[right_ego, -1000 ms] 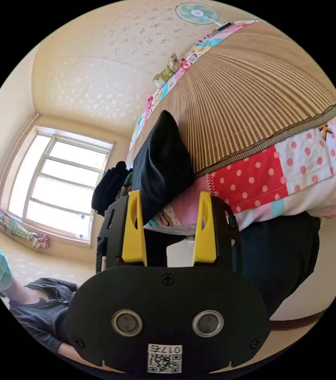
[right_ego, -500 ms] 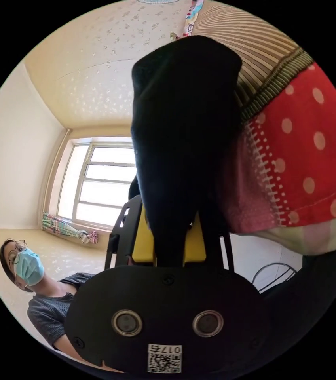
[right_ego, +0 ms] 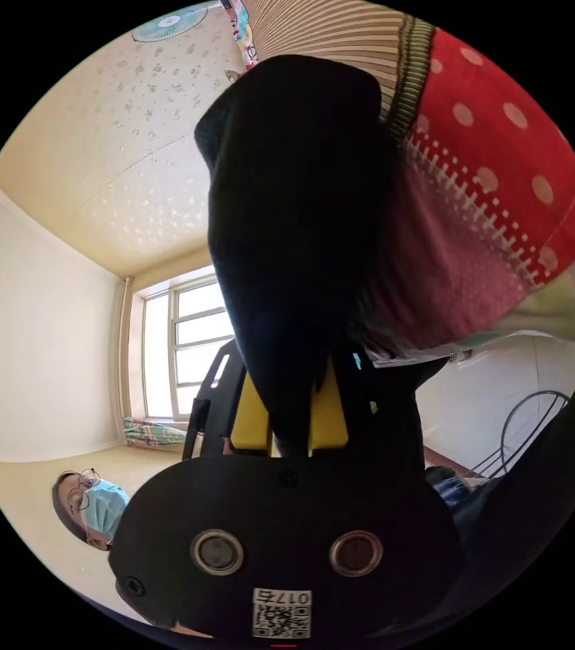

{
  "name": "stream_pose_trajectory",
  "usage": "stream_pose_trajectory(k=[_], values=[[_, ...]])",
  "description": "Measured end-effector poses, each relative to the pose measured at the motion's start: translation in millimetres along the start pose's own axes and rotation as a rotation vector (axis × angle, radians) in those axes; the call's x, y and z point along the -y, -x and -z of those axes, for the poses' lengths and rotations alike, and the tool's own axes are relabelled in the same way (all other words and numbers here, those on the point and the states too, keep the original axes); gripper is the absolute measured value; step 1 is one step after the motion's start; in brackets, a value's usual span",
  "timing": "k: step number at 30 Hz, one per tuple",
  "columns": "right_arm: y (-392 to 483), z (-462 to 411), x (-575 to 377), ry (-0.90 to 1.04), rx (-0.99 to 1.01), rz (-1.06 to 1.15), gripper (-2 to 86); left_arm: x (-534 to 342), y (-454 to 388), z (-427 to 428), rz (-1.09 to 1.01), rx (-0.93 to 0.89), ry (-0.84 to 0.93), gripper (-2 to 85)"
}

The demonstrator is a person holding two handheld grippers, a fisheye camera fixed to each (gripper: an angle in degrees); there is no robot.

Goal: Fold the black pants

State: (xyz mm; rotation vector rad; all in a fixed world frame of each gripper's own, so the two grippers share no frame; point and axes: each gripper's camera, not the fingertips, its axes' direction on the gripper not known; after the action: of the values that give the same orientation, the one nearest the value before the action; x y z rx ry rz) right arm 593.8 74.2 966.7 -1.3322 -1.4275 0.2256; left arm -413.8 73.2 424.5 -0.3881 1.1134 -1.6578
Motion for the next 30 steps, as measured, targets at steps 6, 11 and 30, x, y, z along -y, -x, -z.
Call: stream_pose_trajectory(k=[6, 11, 30], values=[[17, 25, -25, -0.045, -0.012, 0.145, 11.6, 24, 24, -6, 0.013, -0.165, -0.033, 7.8], [5, 34, -33, 0.084, 0.075, 0.225, 15.7, 6, -14, 2, -0.089, -0.026, 0.072, 6.0], [75, 115, -91, -0.116, 0.505, 0.824, 16.6, -33, -96, -78, -0.542, 0.241, 0.315, 14.6]])
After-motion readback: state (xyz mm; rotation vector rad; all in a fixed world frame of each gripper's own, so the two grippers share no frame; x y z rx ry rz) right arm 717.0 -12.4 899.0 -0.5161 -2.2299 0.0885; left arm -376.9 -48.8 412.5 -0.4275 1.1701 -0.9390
